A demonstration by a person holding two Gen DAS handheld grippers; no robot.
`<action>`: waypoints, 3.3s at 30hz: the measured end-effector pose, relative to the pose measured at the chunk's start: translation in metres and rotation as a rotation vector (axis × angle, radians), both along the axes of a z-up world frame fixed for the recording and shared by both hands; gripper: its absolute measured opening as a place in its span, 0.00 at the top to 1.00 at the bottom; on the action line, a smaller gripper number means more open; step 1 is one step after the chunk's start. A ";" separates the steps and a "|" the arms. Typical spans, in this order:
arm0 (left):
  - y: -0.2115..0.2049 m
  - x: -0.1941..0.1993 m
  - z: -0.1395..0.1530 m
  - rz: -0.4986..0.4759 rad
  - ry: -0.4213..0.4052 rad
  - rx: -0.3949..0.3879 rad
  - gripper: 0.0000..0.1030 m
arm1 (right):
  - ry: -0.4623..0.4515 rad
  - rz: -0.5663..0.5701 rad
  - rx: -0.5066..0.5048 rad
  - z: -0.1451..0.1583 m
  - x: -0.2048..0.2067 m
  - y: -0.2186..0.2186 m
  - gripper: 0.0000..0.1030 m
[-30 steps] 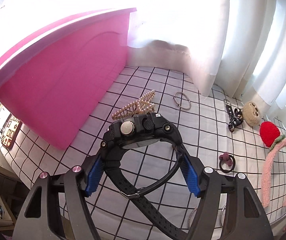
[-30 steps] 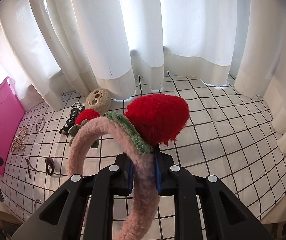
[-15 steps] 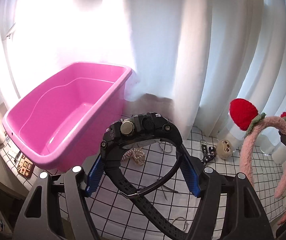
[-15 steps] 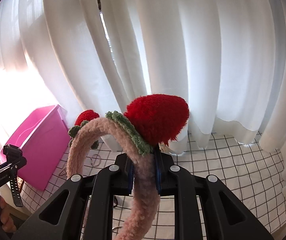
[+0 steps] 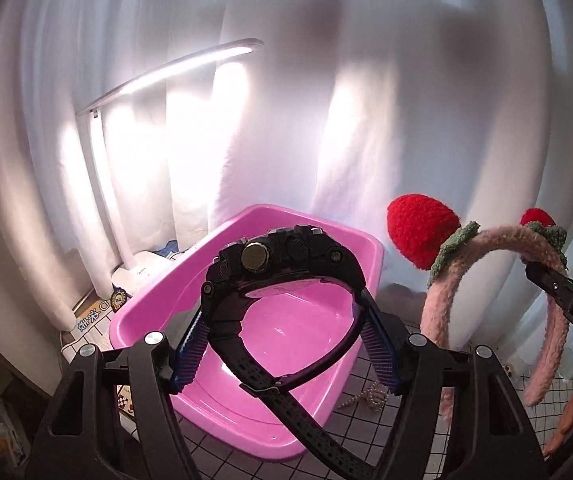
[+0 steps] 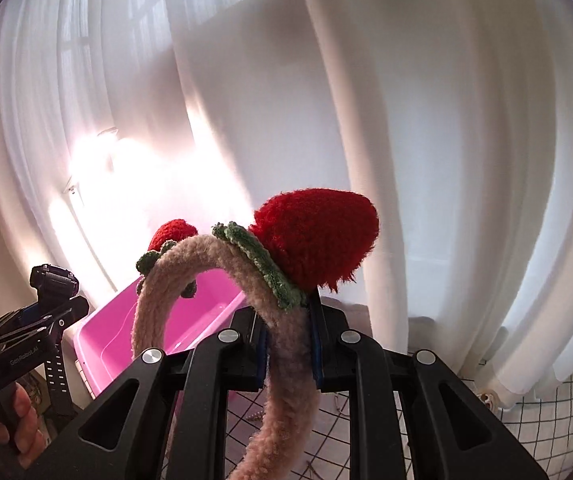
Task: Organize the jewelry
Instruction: 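Lift and carry the watch and headband over the pink tub with both tools, then open both tools to drop the watch and headband into the tub, then withdraw both open tools from the tub back over the table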
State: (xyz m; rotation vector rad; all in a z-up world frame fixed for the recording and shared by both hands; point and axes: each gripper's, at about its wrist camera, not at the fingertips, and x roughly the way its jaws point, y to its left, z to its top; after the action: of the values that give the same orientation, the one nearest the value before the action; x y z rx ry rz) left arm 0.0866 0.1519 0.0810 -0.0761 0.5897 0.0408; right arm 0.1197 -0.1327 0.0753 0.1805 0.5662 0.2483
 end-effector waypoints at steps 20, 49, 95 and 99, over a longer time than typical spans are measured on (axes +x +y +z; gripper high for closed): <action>0.081 0.121 -0.092 0.120 0.429 -0.050 0.35 | 0.453 0.293 -0.261 -0.082 0.204 0.196 0.84; 0.091 0.156 -0.111 0.183 0.544 -0.008 0.13 | 0.662 0.268 -0.362 -0.134 0.262 0.218 0.37; 0.044 0.048 -0.034 0.074 0.320 0.026 0.08 | 0.464 0.233 -0.183 -0.050 0.102 0.119 0.32; 0.024 0.026 -0.029 0.002 0.290 0.020 0.07 | 0.440 0.154 -0.146 -0.048 0.061 0.075 0.31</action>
State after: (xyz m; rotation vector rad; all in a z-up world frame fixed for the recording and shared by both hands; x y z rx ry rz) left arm 0.1130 0.1762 0.0524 -0.0519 0.8786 0.0598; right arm 0.1809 -0.0578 0.0269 0.0478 1.0346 0.3182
